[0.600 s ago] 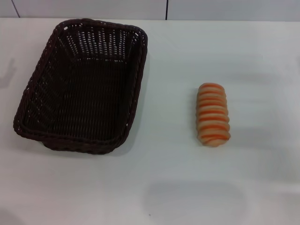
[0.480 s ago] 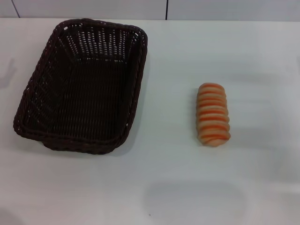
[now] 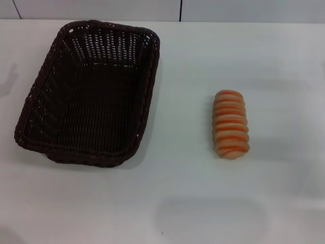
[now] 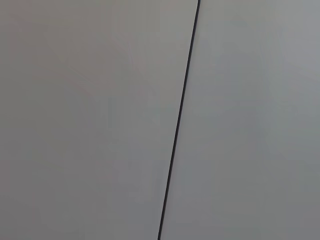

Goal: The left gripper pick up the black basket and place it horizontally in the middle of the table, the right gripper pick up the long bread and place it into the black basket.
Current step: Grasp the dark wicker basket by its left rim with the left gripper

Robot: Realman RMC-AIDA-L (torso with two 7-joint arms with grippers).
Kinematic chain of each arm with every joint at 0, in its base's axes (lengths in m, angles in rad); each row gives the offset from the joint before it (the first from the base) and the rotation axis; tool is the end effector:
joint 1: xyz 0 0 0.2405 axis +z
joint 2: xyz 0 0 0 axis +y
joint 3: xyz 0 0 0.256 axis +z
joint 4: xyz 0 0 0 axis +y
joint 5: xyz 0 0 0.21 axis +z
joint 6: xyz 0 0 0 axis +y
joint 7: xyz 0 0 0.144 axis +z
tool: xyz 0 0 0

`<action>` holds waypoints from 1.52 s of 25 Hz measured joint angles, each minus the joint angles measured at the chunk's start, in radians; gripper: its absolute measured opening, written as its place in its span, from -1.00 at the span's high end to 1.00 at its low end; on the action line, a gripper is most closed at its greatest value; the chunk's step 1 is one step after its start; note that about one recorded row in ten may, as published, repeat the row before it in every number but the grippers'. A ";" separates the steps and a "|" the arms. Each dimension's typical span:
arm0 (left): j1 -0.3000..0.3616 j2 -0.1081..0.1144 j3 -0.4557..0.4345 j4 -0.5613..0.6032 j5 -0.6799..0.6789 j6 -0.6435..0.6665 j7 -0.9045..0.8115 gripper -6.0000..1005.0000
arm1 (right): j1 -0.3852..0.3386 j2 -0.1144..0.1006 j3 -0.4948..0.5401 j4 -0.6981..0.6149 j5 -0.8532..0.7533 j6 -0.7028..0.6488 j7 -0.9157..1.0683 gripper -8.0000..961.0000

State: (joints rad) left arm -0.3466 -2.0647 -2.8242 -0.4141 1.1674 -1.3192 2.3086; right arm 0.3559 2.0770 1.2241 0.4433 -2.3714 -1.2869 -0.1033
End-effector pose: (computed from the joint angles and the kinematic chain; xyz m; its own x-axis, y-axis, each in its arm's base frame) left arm -0.3682 0.3120 0.1123 0.5458 -0.1952 0.8148 0.8119 -0.1170 -0.5719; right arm 0.2951 0.3423 0.0480 0.6865 0.3763 -0.6222 -0.7029 0.1242 -0.7004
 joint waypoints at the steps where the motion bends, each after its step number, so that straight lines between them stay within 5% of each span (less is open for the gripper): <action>1: 0.000 0.000 0.000 0.000 0.000 0.000 0.000 -0.62 | 0.000 0.000 0.000 0.000 0.000 0.000 0.001 -0.49; 8: 0.006 0.007 0.029 -0.051 0.024 -0.003 -0.194 -0.62 | -0.006 0.000 0.000 0.008 0.001 -0.002 0.002 -0.49; 14: 0.052 0.010 0.221 -0.384 0.182 0.140 -0.698 -0.62 | -0.008 0.000 0.000 0.013 0.002 -0.006 0.003 -0.49; 19: 0.081 0.018 0.360 -0.747 0.507 0.204 -1.171 -0.62 | -0.009 0.000 0.000 0.014 0.002 -0.006 0.004 -0.49; 26: 0.043 0.011 0.543 -1.200 1.131 0.116 -1.734 -0.62 | -0.007 0.000 0.007 0.013 0.002 -0.004 0.004 -0.49; 31: -0.038 0.008 0.650 -1.289 1.377 -0.007 -1.896 -0.62 | -0.005 0.000 0.008 0.011 0.002 -0.003 0.004 -0.49; 38: -0.145 0.006 0.765 -1.261 1.559 -0.128 -2.028 -0.62 | 0.003 -0.001 0.008 0.008 0.001 -0.007 0.001 -0.49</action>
State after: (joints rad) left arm -0.4921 -2.0586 -2.0591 -1.6753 2.7269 -1.4469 0.2806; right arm 0.3584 2.0764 1.2319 0.4510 -2.3705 -1.2943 -0.1027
